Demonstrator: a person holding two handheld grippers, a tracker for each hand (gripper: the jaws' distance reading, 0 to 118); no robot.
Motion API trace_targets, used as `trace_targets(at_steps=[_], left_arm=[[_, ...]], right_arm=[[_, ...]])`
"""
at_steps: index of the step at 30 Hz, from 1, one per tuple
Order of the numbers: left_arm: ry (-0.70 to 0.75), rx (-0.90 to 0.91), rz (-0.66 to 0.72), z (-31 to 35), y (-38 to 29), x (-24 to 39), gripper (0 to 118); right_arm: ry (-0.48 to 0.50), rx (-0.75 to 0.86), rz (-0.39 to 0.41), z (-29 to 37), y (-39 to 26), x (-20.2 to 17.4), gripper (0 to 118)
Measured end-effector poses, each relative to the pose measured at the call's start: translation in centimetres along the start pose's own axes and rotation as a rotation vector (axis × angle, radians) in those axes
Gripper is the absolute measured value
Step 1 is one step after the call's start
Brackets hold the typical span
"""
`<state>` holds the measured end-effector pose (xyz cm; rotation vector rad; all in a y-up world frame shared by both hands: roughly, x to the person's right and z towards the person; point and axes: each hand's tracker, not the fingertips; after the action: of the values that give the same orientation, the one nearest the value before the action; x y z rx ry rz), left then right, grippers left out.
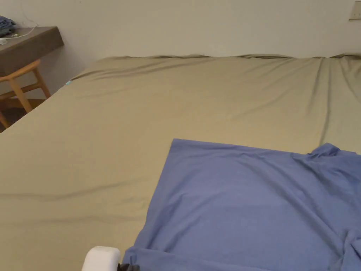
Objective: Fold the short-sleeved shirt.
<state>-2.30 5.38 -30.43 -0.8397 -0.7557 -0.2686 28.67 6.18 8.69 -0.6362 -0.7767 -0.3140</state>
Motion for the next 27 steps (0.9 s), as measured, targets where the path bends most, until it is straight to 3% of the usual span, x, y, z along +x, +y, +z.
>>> trace_targets(at_steps=[1,2,5,8,9,10,11,12,13,15,19,20,21,22,23,24,27], left_arm=[[-0.01,-0.023,0.045,-1.8,0.4,-0.8,86],[-0.012,-0.07,0.064,-3.7,0.7,-1.5,96],[0.073,-0.101,0.04,-7.9,2.1,-2.4,96],[0.063,-0.153,0.021,-11.0,3.2,-3.1,96],[0.054,-0.169,0.015,-11.9,3.2,-3.2,91],[0.036,-0.206,-0.002,-12.7,3.0,-3.2,75],[0.004,-0.21,-0.017,-13.1,2.6,-3.1,68],[0.01,-0.197,-0.011,-12.9,2.4,-2.9,47],[0.018,-0.159,-0.023,-12.2,2.3,-2.7,8],[-0.087,-0.162,0.042,-11.8,2.8,-3.0,4],[-0.016,-0.156,-0.013,-11.1,2.6,-1.7,4],[-0.019,-0.155,-0.011,-10.9,2.7,-1.6,4],[-0.019,-0.149,-0.007,-10.5,2.6,-1.4,4],[-0.022,-0.144,-0.001,-10.3,2.7,-1.4,4],[-0.025,-0.143,0.005,-10.1,2.9,-1.5,4],[-0.029,-0.136,0.014,-10.0,3.0,-1.6,4],[-0.038,-0.132,0.026,-9.6,3.3,-1.8,4]], right_arm=[[0.009,0.0,0.001,-0.3,0.2,-0.1,2],[0.014,0.0,0.005,-0.6,0.4,-0.3,2],[0.028,-0.007,0.023,-1.6,1.5,-0.6,2],[0.042,-0.014,0.028,-2.3,2.6,-1.4,2],[0.044,-0.017,0.029,-2.5,2.8,-1.7,2],[0.045,-0.018,0.03,-2.8,2.8,-1.9,2],[0.045,-0.019,0.033,-2.9,2.8,-2.1,2],[0.044,-0.019,0.036,-2.9,3.2,-2.2,2],[0.043,-0.02,0.04,-2.9,3.5,-2.3,2],[0.048,-0.023,0.036,-3.0,3.5,-2.3,2],[0.048,-0.03,0.026,-3.4,3.6,-1.0,2],[0.027,-0.023,0.011,-3.2,3.6,-0.5,8],[0.006,-0.022,-0.008,-3.1,3.5,0.1,38],[0.002,-0.045,-0.025,-3.6,3.5,0.9,87],[0.011,-0.119,-0.04,-4.6,3.2,1.8,118],[-0.001,-0.089,-0.035,-5.0,2.9,2.7,118],[-0.038,-0.223,-0.062,-7.7,2.0,4.8,118]])
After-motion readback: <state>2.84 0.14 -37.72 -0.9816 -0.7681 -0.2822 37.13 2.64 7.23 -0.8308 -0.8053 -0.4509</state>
